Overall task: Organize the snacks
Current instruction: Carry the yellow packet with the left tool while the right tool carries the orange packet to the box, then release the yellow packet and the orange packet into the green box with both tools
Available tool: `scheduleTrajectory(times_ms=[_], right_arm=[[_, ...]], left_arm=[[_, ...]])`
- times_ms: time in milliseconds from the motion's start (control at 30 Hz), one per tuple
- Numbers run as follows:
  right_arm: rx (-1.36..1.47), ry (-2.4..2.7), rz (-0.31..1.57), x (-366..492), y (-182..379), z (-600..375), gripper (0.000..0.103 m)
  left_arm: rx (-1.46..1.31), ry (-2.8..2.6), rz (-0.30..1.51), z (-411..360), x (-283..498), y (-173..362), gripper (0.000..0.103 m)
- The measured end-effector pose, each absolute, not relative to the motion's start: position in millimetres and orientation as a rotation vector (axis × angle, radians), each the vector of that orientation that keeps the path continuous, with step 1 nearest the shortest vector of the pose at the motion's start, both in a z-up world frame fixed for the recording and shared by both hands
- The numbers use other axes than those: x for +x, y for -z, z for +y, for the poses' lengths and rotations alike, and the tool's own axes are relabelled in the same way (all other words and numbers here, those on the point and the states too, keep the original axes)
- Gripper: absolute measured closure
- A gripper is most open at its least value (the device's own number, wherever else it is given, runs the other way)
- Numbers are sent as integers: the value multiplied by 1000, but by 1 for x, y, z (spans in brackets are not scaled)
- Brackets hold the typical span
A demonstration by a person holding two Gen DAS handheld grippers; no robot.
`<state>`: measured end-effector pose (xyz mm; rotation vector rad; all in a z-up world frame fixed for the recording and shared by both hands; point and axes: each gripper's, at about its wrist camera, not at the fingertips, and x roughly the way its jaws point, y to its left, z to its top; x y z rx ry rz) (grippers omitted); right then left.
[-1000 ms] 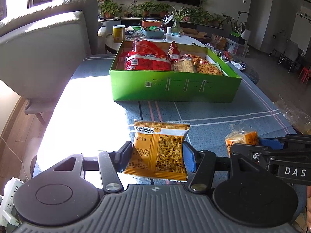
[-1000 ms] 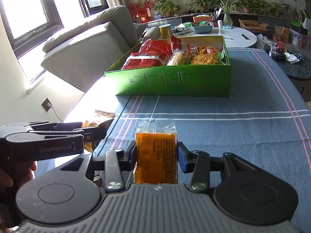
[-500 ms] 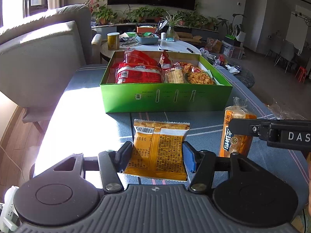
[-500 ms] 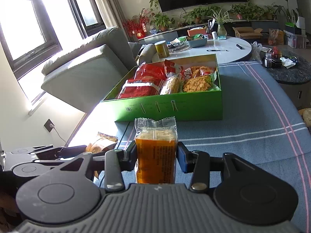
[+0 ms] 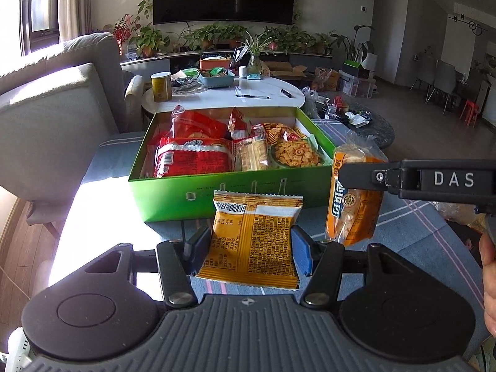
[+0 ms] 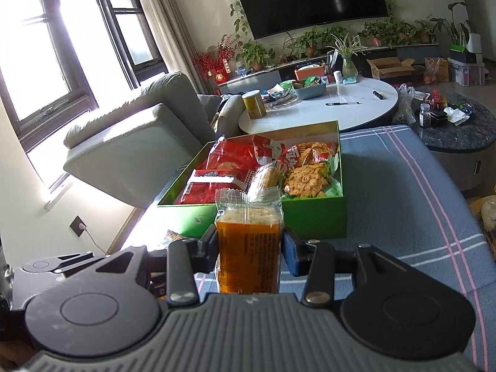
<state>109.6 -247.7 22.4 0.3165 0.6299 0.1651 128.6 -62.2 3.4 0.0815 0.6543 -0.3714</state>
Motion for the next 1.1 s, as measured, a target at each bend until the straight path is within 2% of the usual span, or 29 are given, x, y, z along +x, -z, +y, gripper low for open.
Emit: scheduleTrajectory(times_ms=[500,1033,1100], right_arm=[[295,-101,593,182,-42,-280,20],[326,-32,654,280,-16,-293,19],[316,-35,671,286,-10,-291,12]], left_arm=[[73,387,614,-97,187,-18,51],[47,367,626,-104,238,-13,51],[49,370,629,-105,239,-11,51]])
